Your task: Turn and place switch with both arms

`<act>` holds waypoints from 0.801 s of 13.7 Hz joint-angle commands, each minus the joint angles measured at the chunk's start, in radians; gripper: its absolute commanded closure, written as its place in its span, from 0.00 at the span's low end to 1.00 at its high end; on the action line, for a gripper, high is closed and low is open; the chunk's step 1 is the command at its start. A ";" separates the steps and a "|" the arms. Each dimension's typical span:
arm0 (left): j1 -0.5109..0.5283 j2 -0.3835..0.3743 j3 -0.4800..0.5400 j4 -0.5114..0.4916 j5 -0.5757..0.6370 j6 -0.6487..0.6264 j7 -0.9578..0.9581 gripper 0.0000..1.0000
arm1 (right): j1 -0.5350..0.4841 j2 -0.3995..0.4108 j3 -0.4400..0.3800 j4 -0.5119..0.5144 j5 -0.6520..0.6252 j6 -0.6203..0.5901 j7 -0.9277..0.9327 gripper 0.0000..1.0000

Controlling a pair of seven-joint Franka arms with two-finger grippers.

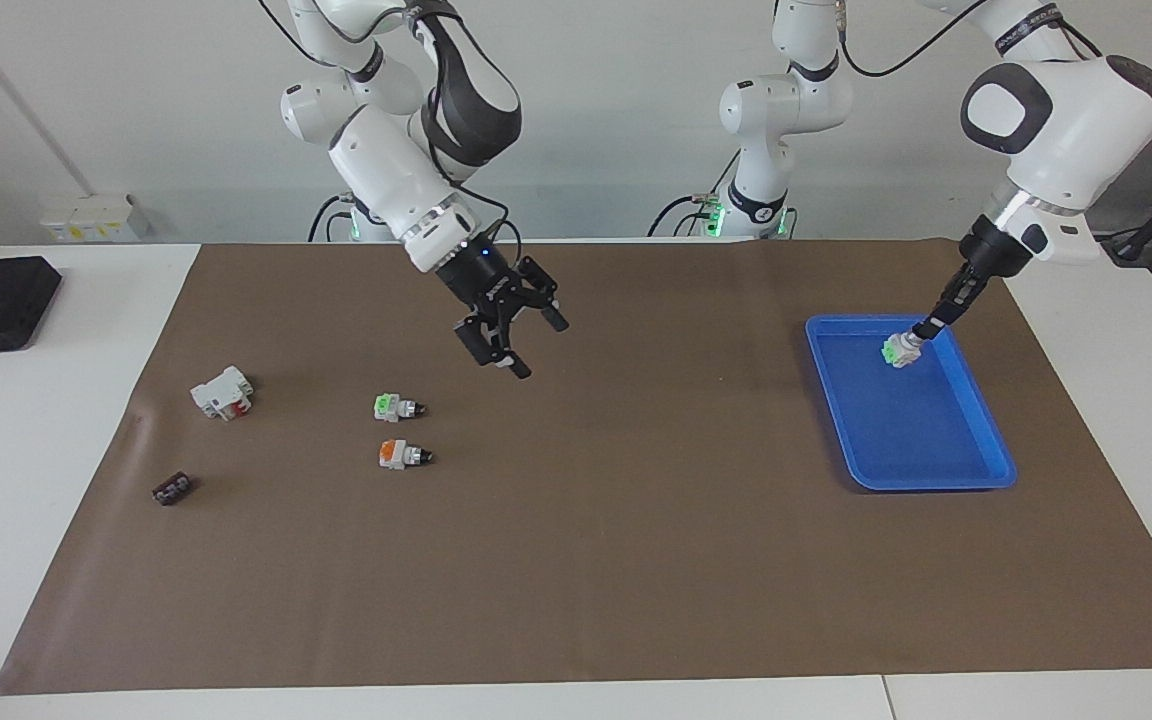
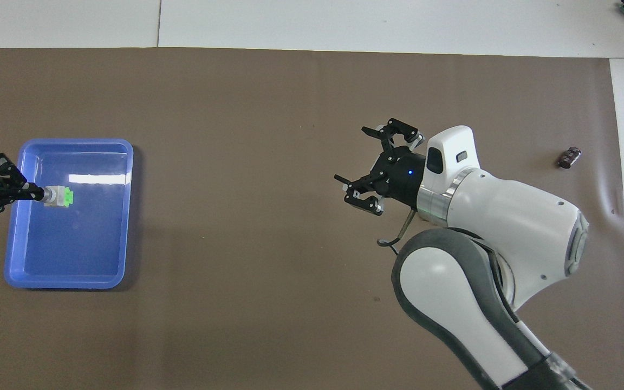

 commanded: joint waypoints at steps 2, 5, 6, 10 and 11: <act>0.036 0.024 -0.013 -0.092 0.072 0.134 0.144 1.00 | -0.178 0.006 0.010 0.014 -0.247 -0.101 0.012 0.00; 0.072 0.095 -0.013 -0.138 0.073 0.298 0.249 1.00 | -0.294 0.006 0.009 0.046 -0.321 -0.171 0.023 0.00; 0.104 0.112 -0.015 -0.138 0.074 0.337 0.296 1.00 | -0.318 0.007 0.009 0.055 -0.323 -0.174 0.057 0.00; 0.142 0.131 -0.015 -0.140 0.073 0.365 0.442 1.00 | -0.376 0.033 0.006 0.150 -0.621 -0.299 0.381 0.00; 0.144 0.140 -0.015 -0.144 0.073 0.369 0.451 1.00 | -0.381 0.036 0.006 0.188 -0.686 -0.360 0.502 0.00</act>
